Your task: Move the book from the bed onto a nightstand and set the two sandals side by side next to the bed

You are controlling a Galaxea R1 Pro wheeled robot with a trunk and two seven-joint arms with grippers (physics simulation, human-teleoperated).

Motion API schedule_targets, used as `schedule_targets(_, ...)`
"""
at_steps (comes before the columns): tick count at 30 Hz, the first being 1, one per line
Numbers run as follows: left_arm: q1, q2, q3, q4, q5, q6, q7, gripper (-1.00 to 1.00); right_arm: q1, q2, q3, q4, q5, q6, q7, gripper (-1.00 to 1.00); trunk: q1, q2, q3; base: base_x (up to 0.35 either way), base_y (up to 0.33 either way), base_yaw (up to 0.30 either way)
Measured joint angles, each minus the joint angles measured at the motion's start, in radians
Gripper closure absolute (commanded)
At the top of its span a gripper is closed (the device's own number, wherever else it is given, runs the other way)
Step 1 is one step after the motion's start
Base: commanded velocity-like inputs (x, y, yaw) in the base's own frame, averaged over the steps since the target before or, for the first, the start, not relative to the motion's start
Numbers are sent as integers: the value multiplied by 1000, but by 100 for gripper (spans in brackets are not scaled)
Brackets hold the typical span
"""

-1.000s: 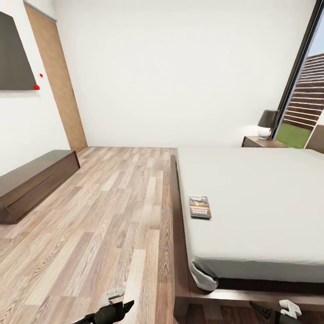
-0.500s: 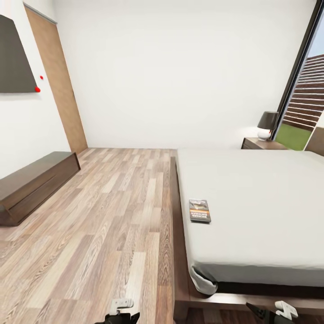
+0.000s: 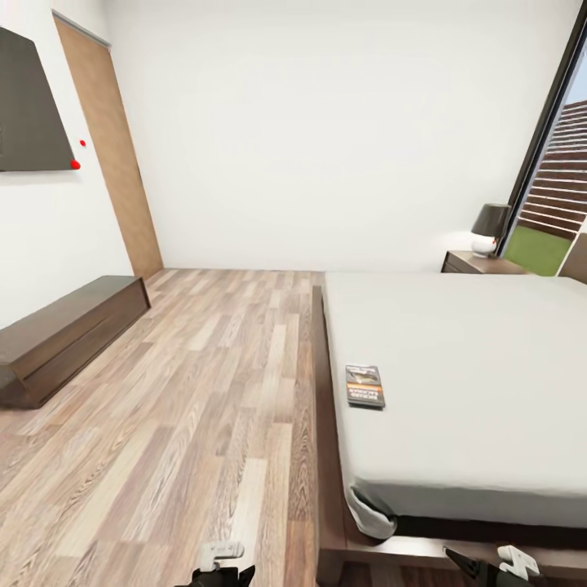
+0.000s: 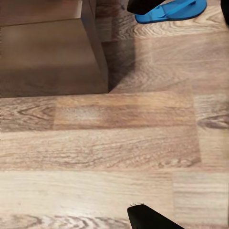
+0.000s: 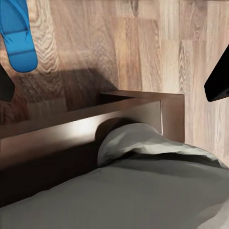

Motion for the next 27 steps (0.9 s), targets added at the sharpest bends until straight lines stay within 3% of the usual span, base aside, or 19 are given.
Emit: schedule_targets(27, 12, -2, 0, 0, -1, -20, 0, -100, 0, 0, 0, -4, 0, 0, 0, -100, 0, 0, 0, 0, 0, 280)
